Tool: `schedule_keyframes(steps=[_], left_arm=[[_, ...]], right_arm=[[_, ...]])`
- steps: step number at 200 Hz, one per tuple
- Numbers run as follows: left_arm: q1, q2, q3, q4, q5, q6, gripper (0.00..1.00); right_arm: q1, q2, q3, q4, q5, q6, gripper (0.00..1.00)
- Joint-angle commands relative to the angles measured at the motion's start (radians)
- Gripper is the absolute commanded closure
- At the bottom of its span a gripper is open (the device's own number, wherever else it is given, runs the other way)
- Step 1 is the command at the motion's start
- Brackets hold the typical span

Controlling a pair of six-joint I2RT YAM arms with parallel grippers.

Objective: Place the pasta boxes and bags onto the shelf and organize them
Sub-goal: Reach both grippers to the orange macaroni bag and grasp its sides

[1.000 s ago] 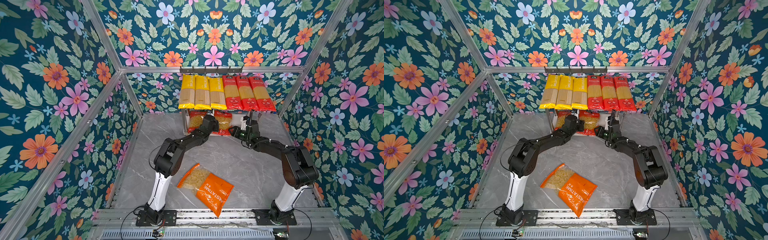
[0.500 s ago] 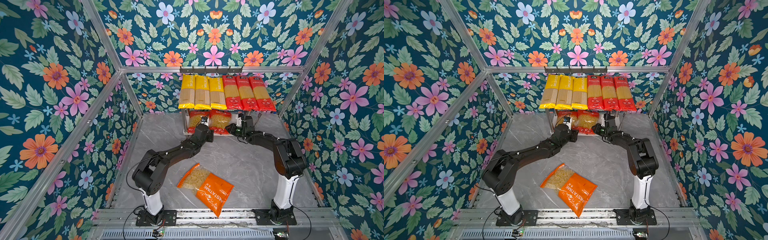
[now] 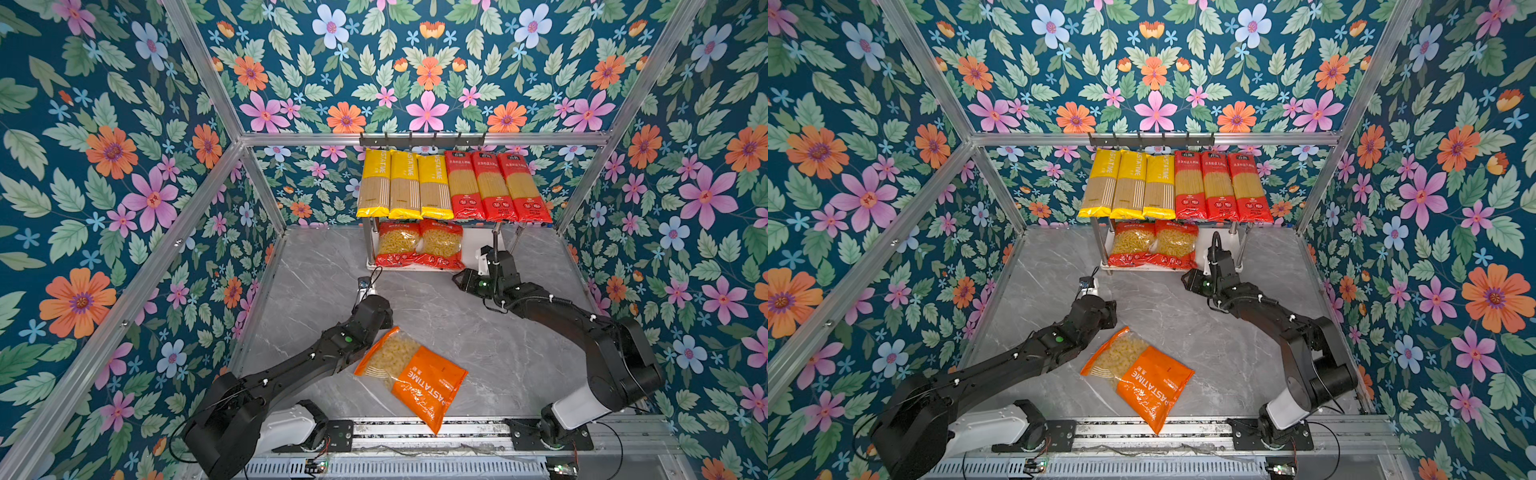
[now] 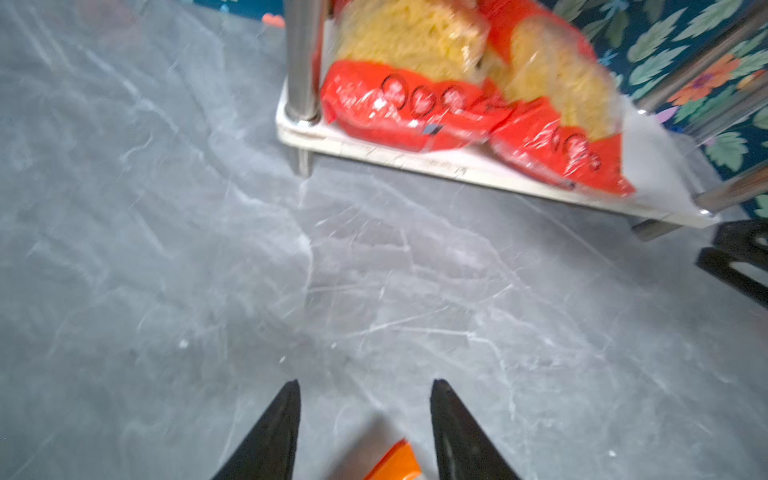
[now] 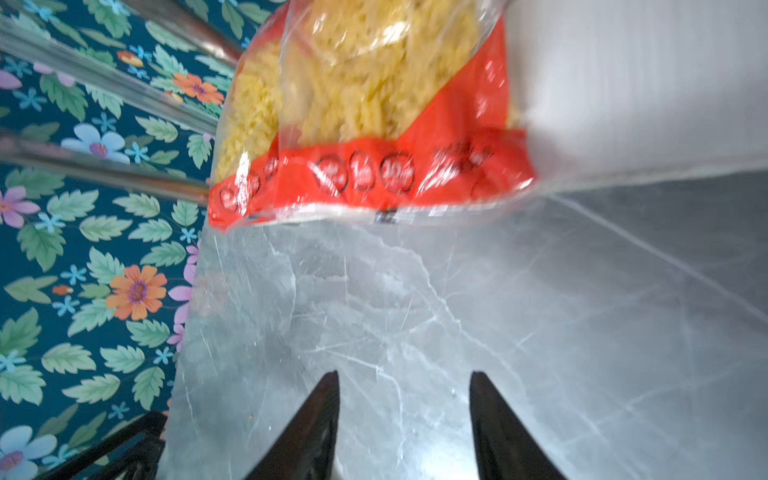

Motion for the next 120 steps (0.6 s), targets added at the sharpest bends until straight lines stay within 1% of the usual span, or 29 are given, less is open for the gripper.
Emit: schedule_keyframes(steps=[1,6,14,33,48,63,86,102,120], left_arm=[[-0.087,-0.042,-0.028,-0.133,-0.143,-0.175,0.44],[-0.125,-0.047,-0.034,-0.147,-0.176,-0.202,0.43],[-0.182,-0.047,-0.046,-0.167,-0.198,-0.256,0.42],[-0.296,-0.024,-0.068,-0.191,-0.194,-0.377,0.41],[-0.383,0.001,-0.061,-0.231,-0.205,-0.459,0.39],[-0.461,0.019,-0.043,-0.273,-0.216,-0.522,0.38],[-0.559,0.039,-0.027,-0.335,-0.198,-0.605,0.37],[-0.602,0.043,-0.040,-0.367,-0.169,-0.647,0.36],[-0.648,0.059,-0.064,-0.426,-0.152,-0.736,0.36]], right_arm=[[0.110,-0.045,-0.053,-0.088,0.081,-0.020,0.48],[0.138,-0.052,-0.063,-0.107,0.094,-0.020,0.48],[0.175,-0.062,-0.078,-0.128,0.105,-0.018,0.48],[0.241,-0.085,-0.117,-0.142,0.083,0.007,0.48],[0.269,-0.100,-0.141,-0.147,0.052,0.022,0.47],[0.273,-0.101,-0.159,-0.143,-0.007,0.031,0.45],[0.288,-0.073,-0.159,-0.148,-0.097,0.014,0.41],[0.288,-0.034,-0.145,-0.149,-0.184,-0.036,0.38],[0.288,0.034,-0.089,-0.194,-0.235,-0.103,0.36]])
